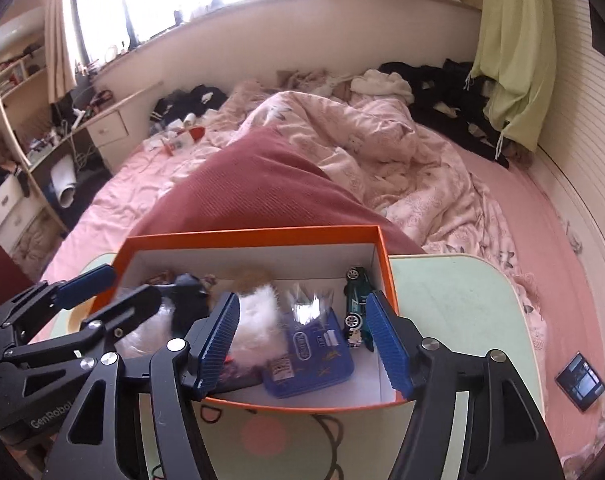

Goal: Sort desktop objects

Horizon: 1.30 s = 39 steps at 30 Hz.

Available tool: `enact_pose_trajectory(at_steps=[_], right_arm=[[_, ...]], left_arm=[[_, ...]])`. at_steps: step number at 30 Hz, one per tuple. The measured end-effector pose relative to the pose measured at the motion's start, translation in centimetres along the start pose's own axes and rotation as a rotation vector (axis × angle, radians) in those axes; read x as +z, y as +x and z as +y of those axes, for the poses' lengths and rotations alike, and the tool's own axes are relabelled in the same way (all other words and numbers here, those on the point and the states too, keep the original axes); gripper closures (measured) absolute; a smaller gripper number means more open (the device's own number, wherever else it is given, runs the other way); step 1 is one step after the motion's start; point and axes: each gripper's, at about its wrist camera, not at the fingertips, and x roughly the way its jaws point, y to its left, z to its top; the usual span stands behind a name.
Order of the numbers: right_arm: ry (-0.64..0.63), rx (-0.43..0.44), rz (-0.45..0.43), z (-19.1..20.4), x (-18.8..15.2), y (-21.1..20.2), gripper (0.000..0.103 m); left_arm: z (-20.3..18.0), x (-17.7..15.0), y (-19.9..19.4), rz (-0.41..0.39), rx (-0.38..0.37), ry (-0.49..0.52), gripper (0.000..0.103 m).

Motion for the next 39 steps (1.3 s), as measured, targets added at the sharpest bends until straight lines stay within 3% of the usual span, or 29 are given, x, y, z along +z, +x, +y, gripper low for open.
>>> enact_pose_trajectory(at_steps=[5,11,15,21,25,28,31,33,36,37,39], right_arm=[[-0.021,-0.011,-0.054,0.0,-1.0,-2.0,0.029],[-0.033,0.000,-0.108,0.6,-2.9,-5.6,0.022],[-0.051,0.012,-0.090,0.8,-5.3,-7.1,0.015],[-0.028,0.065,0.029,0.2,-10.0,-6.8,0.014],[-0.035,0.014,0.058,-0.2,-12.7,-6.4,0.014],[-0.037,-0.028,0.064,-0.4,-14.0,-6.2,0.014],[-0.033,-0.035,0.072,-0.5,-15.1,-6.0,0.014],[-0.035,-0.029,0.087,-0.5,-15.5,-5.6,0.013],[-0.069,-0.029,0.080,-0.2,-15.6,-5.2,0.001],[-0.089,-0.036,0.080,0.1,-15.7,-5.1,0.000],[-0.097,-0.046,0.072,0.1,-15.8,-5.0,0.000]], left_arm=[[0.4,-1.2,-3.8,-0.105,0.021,0.001,0.027],[0.1,-3.3,-8.1,-0.151,0.004,0.021,0.023],[-0.3,-5.8,-8.9,-0.114,-0.020,0.027,0.023],[-0.7,-10.8,-8.1,-0.043,0.001,0.008,0.023],[-1.0,-13.5,-7.3,0.010,-0.006,-0.011,0.023],[-1.8,-14.8,-7.0,0.014,0.046,0.040,0.023],[-1.7,-15.7,-6.3,0.043,0.022,0.034,0.023],[-1.6,-16.1,-6.2,0.036,0.050,0.036,0.021],[-1.9,-16.3,-6.0,0.035,0.084,0.060,0.018],[-2.0,-16.3,-5.9,0.038,0.084,0.065,0.008],[-1.8,-16.5,-5.8,0.039,0.094,0.055,0.001]])
